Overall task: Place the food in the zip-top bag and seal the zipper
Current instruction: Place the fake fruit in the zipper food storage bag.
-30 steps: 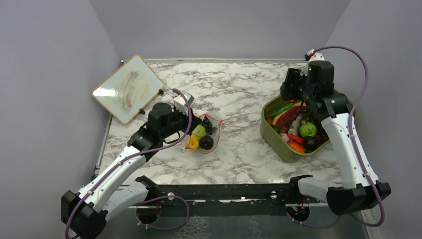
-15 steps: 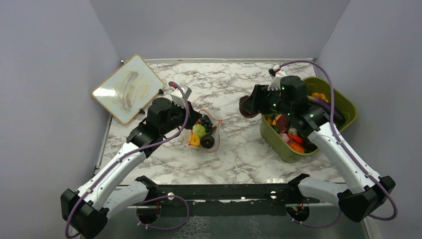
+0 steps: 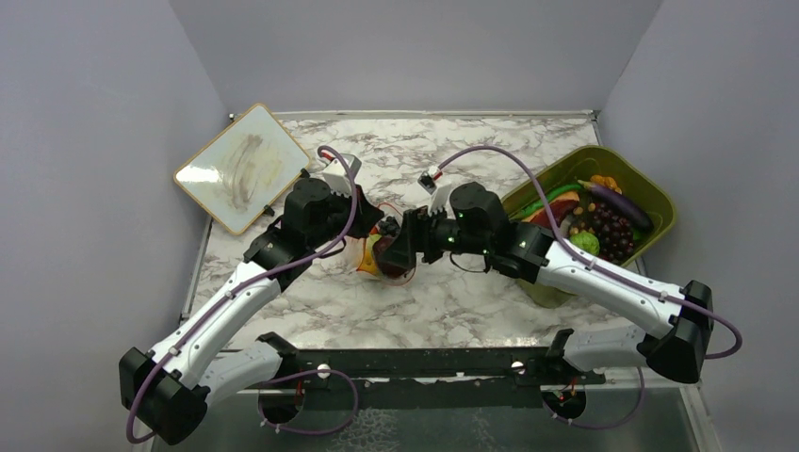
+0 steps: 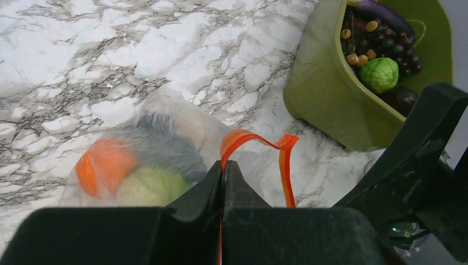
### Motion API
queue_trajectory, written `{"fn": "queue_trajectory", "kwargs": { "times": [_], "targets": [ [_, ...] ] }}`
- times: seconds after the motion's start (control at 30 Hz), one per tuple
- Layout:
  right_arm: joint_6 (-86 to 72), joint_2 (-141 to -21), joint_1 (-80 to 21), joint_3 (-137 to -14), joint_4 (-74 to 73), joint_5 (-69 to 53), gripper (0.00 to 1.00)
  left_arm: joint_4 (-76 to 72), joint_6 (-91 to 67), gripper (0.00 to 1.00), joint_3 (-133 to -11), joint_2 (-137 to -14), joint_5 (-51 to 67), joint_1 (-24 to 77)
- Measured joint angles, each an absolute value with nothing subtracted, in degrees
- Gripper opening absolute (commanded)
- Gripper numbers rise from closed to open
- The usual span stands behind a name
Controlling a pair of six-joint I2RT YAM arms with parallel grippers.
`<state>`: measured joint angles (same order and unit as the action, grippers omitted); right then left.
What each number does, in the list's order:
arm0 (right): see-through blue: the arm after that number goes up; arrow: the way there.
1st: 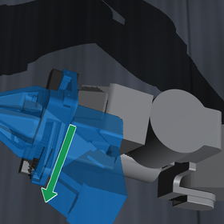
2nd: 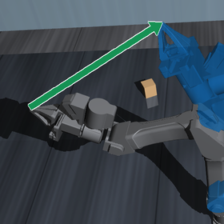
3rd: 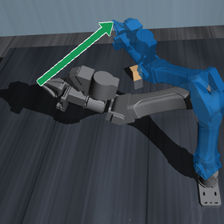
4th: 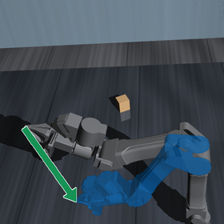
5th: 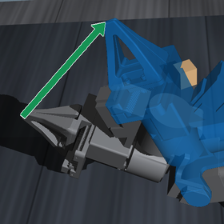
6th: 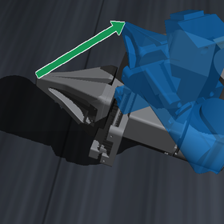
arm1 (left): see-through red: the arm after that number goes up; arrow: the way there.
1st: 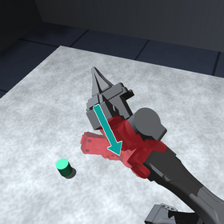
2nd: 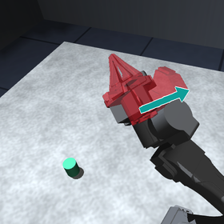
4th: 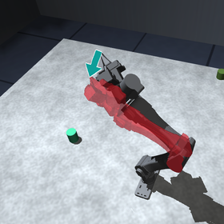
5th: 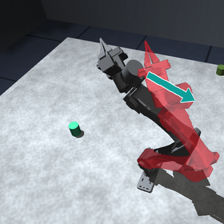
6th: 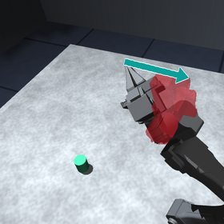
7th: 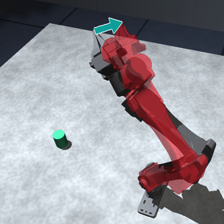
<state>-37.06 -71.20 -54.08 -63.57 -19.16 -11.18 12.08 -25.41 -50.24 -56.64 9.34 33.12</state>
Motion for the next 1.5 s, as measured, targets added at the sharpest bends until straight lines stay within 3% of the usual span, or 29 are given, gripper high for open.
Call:
{"fn": "queue_trajectory", "kwargs": {
  "times": [0.53,1.07,1.23,1.37,1.5],
  "targets": [
    [-41.7,-74.6,-56.2,-63.4,-20.4,1.8,0.48,12.1,-26.9,0.00,-50.2,-56.7,9.6,33.1],
    [-49.9,-80.3,-56.2,-59.6,-10.9,13.1,0.53,10.7,-32.8,0.00,-48.1,-55.4,12.8,33.1],
    [-50.4,-81.5,-56.3,-59.3,-9.3,17.4,0.63,9.6,-34.2,0.00,-48.1,-55.4,12.6,33.1],
    [-50.8,-81.5,-56.3,-58.0,-6.3,20.1,0.77,9.3,-35.1,0.00,-48.1,-55.5,12.6,33.0],
    [-50.7,-81.6,-56.3,-57.9,-5.4,20.3,0.80,9.0,-35.3,0.00,-48.1,-55.9,12.5,33.0]
  ]
}}
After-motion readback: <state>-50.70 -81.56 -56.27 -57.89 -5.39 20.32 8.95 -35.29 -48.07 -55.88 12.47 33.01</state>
